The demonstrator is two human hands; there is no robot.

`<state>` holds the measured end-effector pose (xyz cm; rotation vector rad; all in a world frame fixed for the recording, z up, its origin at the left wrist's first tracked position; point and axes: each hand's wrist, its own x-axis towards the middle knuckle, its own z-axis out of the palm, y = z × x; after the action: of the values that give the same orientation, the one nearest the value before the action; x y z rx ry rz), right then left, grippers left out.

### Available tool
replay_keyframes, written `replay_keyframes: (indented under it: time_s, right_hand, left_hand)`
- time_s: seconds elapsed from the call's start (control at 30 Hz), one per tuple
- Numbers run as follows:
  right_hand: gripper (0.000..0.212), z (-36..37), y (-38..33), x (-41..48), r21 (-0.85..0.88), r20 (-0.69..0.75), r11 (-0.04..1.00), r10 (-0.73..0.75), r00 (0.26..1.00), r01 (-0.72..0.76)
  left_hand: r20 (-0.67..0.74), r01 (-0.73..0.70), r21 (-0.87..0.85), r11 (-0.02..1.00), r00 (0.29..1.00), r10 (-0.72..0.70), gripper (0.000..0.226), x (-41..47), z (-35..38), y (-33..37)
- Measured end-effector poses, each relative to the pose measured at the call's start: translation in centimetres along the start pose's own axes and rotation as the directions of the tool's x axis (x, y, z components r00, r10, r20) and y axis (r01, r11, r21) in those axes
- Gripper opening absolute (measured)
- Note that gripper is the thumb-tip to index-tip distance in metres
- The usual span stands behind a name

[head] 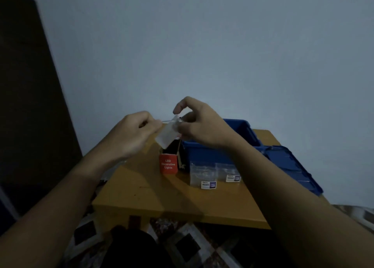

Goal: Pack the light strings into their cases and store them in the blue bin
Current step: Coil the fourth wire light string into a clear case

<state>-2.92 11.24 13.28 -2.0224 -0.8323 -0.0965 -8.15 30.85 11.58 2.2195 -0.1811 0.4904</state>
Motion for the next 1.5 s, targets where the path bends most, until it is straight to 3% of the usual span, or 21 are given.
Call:
replay_keyframes:
  time_s: [0.1,0.2,0.43,0.6,0.73,1.03,1.2,1.5]
  right_hand:
    - [0.022,-1.4,-0.9,-3.9,0.118,0.0,0.993,-0.024,1.0,0.024]
    - [0.018,-2.4,-1.8,-7.6,0.185,-0.039,0.982,-0.031,0.999,0.038]
    - [0.019,-4.4,-2.7,-15.3,0.452,-0.141,0.892,0.047,0.989,0.022]
    - [0.018,-5.5,-2.7,-19.0,0.517,-0.188,0.856,0.081,0.979,0.028]
    - [0.018,-5.6,-2.4,-20.4,0.654,-0.206,0.756,0.14,0.969,0.03]
    - [0.025,-5.3,-1.1,-22.8,0.669,-0.289,0.741,0.188,0.939,0.058]
    - [0.028,-6.5,-0.3,-24.2,0.715,-0.228,0.696,0.145,0.963,0.065]
    - [0.031,-8.1,0.1,-25.6,0.618,-0.191,0.785,0.187,0.964,-0.029]
  left_hand:
    - [0.04,-0.026,-0.101,0.995,0.999,0.03,0.035,-2.1,0.8,2.1]
    - [0.056,-0.037,-0.098,0.995,0.998,0.042,0.032,-4.1,1.9,4.3]
    - [0.105,-0.097,-0.235,0.967,0.987,0.124,0.024,-7.8,3.9,9.1]
    - [0.176,0.008,-0.41,0.912,0.982,0.07,0.021,-9.2,5.2,11.9]
    - [0.195,0.035,-0.436,0.899,0.979,0.056,0.022,-9.8,5.8,13.1]
    - [0.104,-0.043,-0.368,0.929,0.991,0.087,0.022,-10.4,8.0,14.4]
    - [0.201,-0.077,-0.36,0.93,0.967,0.158,0.022,-9.9,8.4,15.1]
    - [0.428,0.071,-0.437,0.897,0.893,0.138,0.022,-8.4,9.5,14.9]
